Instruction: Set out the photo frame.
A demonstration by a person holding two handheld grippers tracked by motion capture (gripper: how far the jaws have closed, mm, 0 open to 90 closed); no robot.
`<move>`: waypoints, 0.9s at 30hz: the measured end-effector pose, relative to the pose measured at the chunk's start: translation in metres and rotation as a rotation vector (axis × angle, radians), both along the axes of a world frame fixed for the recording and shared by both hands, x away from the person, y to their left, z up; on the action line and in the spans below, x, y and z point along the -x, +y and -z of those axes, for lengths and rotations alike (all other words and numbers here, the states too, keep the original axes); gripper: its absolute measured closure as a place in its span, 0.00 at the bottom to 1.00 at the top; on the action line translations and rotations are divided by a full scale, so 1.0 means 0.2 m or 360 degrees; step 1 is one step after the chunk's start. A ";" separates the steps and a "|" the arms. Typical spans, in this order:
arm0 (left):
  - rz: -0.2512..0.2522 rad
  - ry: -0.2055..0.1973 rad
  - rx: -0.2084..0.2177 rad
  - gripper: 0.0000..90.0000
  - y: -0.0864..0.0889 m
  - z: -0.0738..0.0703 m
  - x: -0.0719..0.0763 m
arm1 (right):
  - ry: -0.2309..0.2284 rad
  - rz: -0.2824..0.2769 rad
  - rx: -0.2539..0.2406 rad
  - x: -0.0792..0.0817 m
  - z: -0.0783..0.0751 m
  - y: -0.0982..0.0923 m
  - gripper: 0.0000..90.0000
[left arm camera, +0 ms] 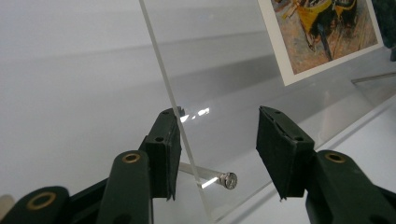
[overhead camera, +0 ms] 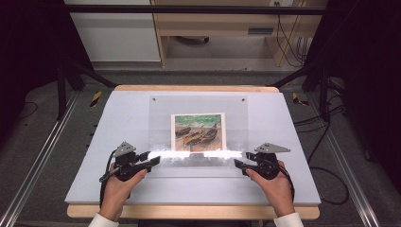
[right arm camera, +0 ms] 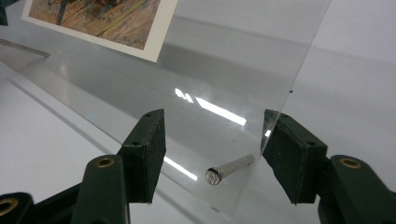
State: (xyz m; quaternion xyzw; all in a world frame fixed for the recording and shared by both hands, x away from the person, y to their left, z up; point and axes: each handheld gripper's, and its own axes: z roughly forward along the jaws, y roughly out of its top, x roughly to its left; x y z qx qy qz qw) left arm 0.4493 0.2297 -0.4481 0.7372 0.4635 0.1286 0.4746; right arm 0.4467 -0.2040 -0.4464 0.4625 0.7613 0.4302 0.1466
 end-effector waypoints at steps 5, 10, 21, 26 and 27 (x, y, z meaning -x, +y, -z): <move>0.0003 -0.0005 -0.0010 0.56 0.00 0.00 0.01 | -0.0007 -0.0003 -0.0004 0.00 0.00 0.00 0.47; 0.0008 -0.0005 -0.0020 0.56 0.00 0.00 0.01 | 0.0001 -0.0002 -0.0007 0.01 0.00 -0.01 0.48; 0.0008 0.0002 -0.0023 0.57 0.00 0.00 0.01 | 0.0018 0.0019 -0.0026 0.01 0.00 -0.01 0.49; 0.0010 -0.0006 -0.0031 0.57 0.00 0.00 0.02 | 0.0012 0.0013 -0.0010 0.02 0.00 -0.01 0.50; 0.0014 -0.0008 -0.0035 0.57 0.00 0.00 0.02 | 0.0006 0.0011 -0.0006 0.02 0.00 -0.01 0.50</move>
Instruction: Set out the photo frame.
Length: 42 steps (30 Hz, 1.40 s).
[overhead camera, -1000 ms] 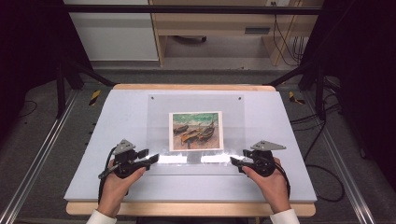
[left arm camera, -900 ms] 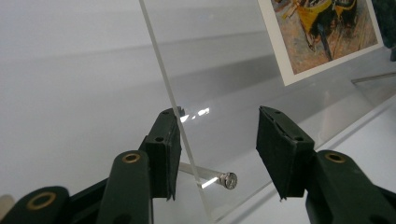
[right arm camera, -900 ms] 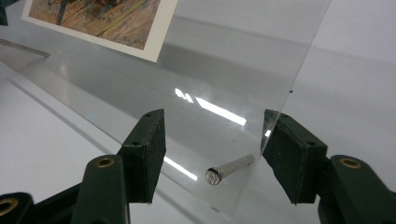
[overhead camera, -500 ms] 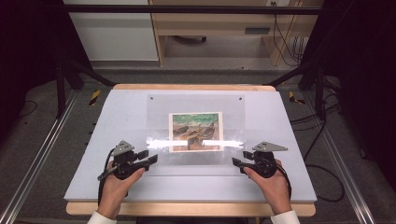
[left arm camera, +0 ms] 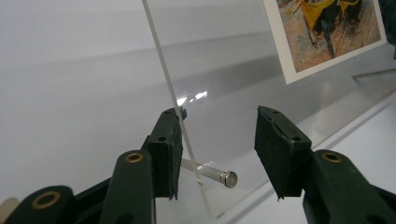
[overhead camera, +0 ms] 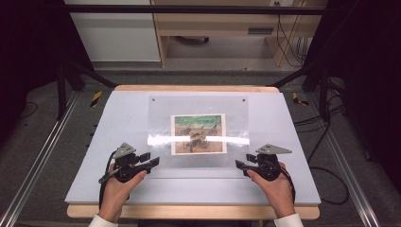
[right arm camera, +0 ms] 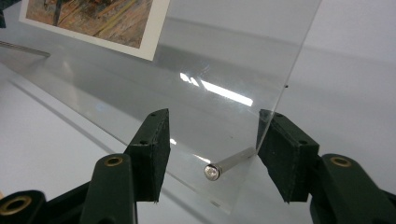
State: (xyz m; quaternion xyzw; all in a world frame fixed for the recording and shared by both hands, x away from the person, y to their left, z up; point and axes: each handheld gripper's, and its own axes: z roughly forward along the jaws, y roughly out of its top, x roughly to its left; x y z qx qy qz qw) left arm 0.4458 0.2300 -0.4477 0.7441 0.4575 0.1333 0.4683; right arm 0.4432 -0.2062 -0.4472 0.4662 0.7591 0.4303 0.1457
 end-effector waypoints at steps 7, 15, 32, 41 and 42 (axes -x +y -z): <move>0.0005 -0.0008 -0.0011 0.58 0.00 0.00 0.01 | 0.0000 0.0015 0.0001 0.02 0.00 0.00 0.51; 0.0004 -0.0028 -0.0056 0.60 0.00 0.00 0.04 | 0.0004 0.0022 0.0007 0.04 0.01 0.00 0.55; 0.0007 -0.0010 -0.0011 0.66 0.02 0.02 0.07 | -0.0005 0.0014 0.0063 0.08 0.02 0.00 0.60; 0.0011 -0.0006 0.0000 0.67 0.02 0.03 0.08 | 0.0003 0.0000 0.0063 0.08 0.02 -0.01 0.62; 0.0011 -0.0007 -0.0004 0.68 0.02 0.03 0.08 | 0.0013 0.0006 0.0051 0.08 0.03 -0.01 0.63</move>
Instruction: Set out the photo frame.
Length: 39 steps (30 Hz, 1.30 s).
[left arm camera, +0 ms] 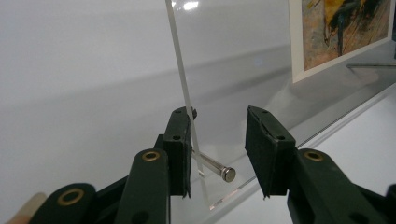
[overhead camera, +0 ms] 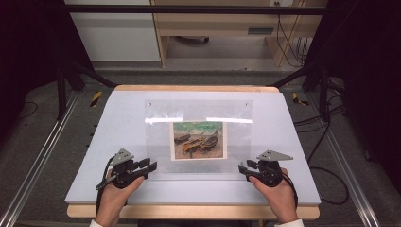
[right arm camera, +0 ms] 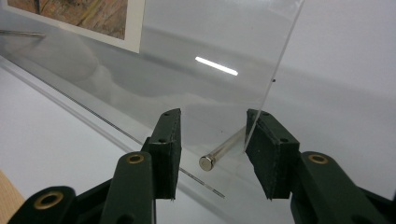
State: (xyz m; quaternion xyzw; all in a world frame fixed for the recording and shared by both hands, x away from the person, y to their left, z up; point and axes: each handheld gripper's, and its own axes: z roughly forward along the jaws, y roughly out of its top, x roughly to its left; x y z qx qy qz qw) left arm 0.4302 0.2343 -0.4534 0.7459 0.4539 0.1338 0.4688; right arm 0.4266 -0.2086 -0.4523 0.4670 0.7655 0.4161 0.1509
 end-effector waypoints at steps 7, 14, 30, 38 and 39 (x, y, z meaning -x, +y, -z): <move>0.0000 0.0005 -0.0002 0.69 0.00 0.01 0.01 | -0.0014 0.0005 0.0033 0.01 0.01 0.01 0.64; -0.0005 0.0002 -0.0015 0.70 0.00 0.01 0.03 | -0.0015 0.0003 0.0043 0.03 0.01 0.01 0.65; 0.0025 0.0009 -0.0065 0.71 0.00 0.03 0.07 | -0.0003 -0.0004 0.0090 0.07 0.04 0.02 0.66; 0.0027 0.0014 -0.0078 0.70 0.00 0.04 0.08 | 0.0013 -0.0018 0.0116 0.08 0.04 0.02 0.66; 0.0026 0.0012 -0.0079 0.70 -0.01 0.04 0.08 | 0.0012 -0.0017 0.0115 0.08 0.04 0.02 0.66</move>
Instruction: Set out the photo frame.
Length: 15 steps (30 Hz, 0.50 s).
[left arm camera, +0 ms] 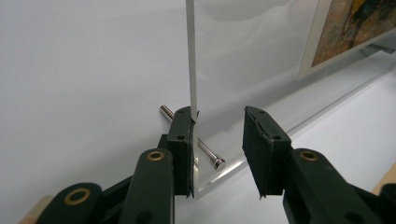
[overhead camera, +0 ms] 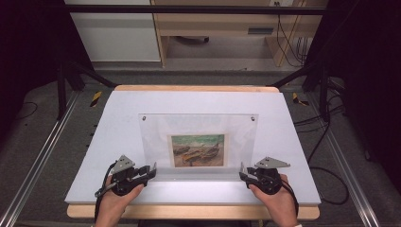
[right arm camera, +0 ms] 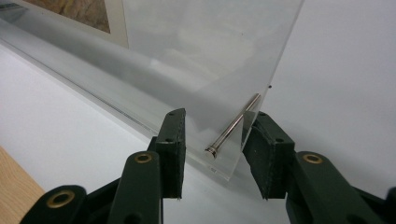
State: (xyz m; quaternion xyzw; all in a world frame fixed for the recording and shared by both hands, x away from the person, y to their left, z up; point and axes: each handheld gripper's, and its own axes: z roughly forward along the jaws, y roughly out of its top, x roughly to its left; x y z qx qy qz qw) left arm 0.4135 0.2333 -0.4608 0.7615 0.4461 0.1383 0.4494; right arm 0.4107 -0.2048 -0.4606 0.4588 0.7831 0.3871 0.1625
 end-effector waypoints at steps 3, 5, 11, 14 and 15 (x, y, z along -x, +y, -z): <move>-0.0004 -0.0003 0.0004 0.70 0.00 0.00 0.00 | -0.0003 0.0001 -0.0005 0.00 0.00 0.00 0.66; -0.0012 0.0001 0.0015 0.70 0.00 0.00 0.00 | 0.0000 0.0005 -0.0019 0.00 0.00 0.00 0.67; -0.0010 0.0002 0.0015 0.70 0.00 0.00 0.00 | -0.0002 0.0009 -0.0034 0.00 0.01 0.00 0.67; -0.0009 0.0004 0.0014 0.70 0.00 0.00 0.00 | 0.0002 0.0008 -0.0027 0.00 0.00 0.00 0.67; -0.0009 0.0002 0.0012 0.70 0.00 0.00 0.00 | 0.0002 0.0008 -0.0027 0.00 0.00 0.00 0.67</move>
